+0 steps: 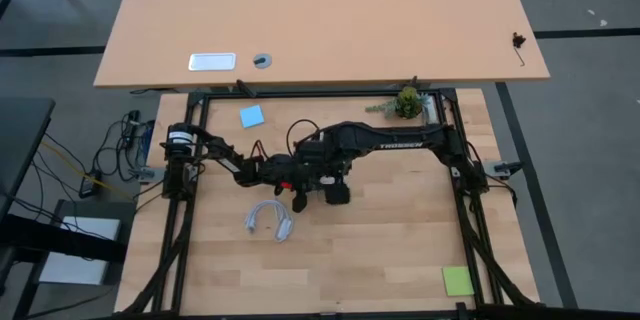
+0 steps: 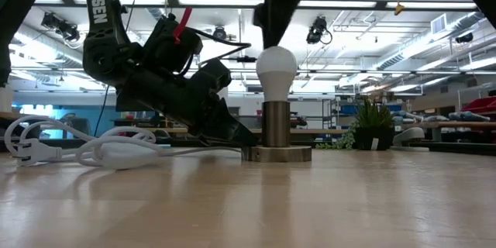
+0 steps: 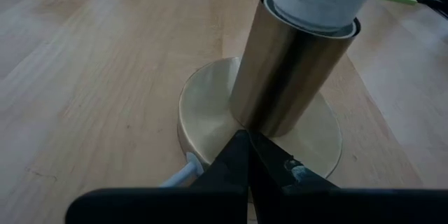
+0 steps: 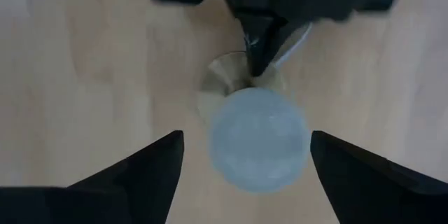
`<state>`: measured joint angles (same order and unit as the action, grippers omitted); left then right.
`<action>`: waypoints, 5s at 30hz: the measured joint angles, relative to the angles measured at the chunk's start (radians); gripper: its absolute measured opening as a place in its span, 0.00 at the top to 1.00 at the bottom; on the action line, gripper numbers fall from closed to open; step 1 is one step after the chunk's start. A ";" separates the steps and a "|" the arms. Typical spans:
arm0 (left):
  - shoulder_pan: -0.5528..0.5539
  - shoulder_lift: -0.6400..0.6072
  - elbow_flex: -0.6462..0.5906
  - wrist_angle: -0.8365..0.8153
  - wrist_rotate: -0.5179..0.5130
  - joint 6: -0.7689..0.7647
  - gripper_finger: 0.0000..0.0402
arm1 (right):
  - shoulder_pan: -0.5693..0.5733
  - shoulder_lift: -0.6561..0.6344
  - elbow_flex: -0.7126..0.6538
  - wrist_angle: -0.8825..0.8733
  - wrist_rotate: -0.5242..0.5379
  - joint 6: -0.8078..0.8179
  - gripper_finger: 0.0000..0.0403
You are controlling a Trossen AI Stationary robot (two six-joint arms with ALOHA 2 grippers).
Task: Screw lightbulb
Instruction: Insert the light bulb into the lamp
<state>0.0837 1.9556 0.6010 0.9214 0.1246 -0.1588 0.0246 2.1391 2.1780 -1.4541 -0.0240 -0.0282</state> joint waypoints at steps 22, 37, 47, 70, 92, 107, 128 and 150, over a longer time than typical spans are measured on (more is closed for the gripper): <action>0.000 0.000 0.000 0.000 -0.001 0.001 0.98 | 0.020 -0.002 -0.095 0.062 0.078 -0.502 0.24; 0.000 0.000 0.000 0.000 0.000 0.001 0.98 | 0.011 -0.002 -0.096 0.068 0.075 -0.070 0.32; 0.000 0.000 0.000 0.000 0.002 0.000 0.98 | 0.010 -0.001 -0.096 0.065 0.023 0.518 0.27; 0.000 0.000 0.000 0.000 0.000 0.000 0.98 | 0.039 0.004 0.030 -0.013 0.080 -0.353 0.19; 0.000 0.000 0.000 0.000 0.000 0.001 0.98 | 0.077 0.001 -0.052 0.016 0.154 -0.280 0.26; 0.000 0.000 0.000 0.000 0.000 0.001 0.98 | 0.055 0.001 -0.101 0.066 0.153 -0.384 0.23; 0.000 0.000 0.000 0.000 -0.026 0.000 0.98 | 0.050 0.000 -0.100 0.086 0.108 0.463 0.26; 0.000 0.000 0.000 -0.003 -0.026 0.001 0.98 | 0.054 0.002 -0.015 0.046 0.126 -0.210 0.15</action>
<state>0.0841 1.9556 0.6010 0.9188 0.0986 -0.1580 0.0790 2.1407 2.1628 -1.4084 0.1019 -0.2384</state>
